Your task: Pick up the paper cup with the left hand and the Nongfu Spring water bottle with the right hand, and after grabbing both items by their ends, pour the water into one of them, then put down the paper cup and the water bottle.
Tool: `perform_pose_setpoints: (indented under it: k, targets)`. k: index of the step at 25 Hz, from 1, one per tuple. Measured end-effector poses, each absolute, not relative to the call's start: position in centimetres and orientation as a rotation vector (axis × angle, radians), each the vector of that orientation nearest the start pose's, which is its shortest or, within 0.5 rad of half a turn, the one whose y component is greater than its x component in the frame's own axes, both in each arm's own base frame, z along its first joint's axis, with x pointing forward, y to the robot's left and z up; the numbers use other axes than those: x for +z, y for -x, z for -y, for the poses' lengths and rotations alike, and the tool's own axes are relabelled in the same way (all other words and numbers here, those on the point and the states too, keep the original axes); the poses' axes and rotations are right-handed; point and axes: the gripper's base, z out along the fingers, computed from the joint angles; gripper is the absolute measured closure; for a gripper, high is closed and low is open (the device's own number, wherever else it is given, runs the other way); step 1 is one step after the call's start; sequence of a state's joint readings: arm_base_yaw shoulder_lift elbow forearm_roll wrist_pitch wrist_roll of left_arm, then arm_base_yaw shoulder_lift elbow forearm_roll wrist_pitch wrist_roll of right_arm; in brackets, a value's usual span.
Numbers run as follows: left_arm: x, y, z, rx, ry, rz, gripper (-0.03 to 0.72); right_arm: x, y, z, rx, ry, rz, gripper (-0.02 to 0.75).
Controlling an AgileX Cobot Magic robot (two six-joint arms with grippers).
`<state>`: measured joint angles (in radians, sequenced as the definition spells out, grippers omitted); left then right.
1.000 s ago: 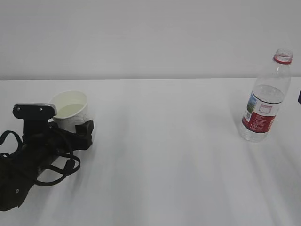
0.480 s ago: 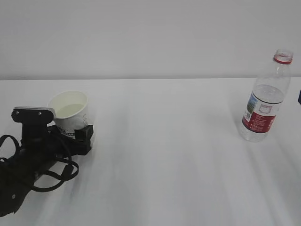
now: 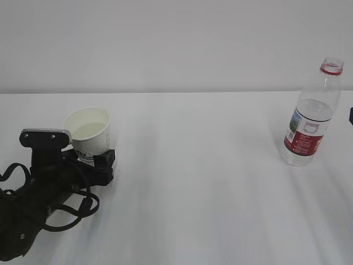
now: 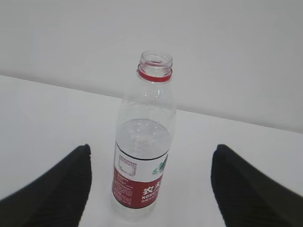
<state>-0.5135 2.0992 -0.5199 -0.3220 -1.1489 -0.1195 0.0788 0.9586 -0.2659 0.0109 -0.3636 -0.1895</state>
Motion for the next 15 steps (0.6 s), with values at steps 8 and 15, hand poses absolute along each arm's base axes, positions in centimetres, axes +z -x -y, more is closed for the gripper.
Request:
perform_pose_setpoints:
  k: [8, 15]
  targets:
    - [7.6, -25.9, 11.5, -0.224, -0.047, -1.935, 0.022, 23.0, -17.6, -1.4, -0.080, 0.239, -1.798, 0.146]
    - [8.3, -25.0, 11.2, -0.229, -0.058, -1.936, 0.031, 23.0, -17.6, -1.4, -0.080, 0.239, -1.798, 0.146]
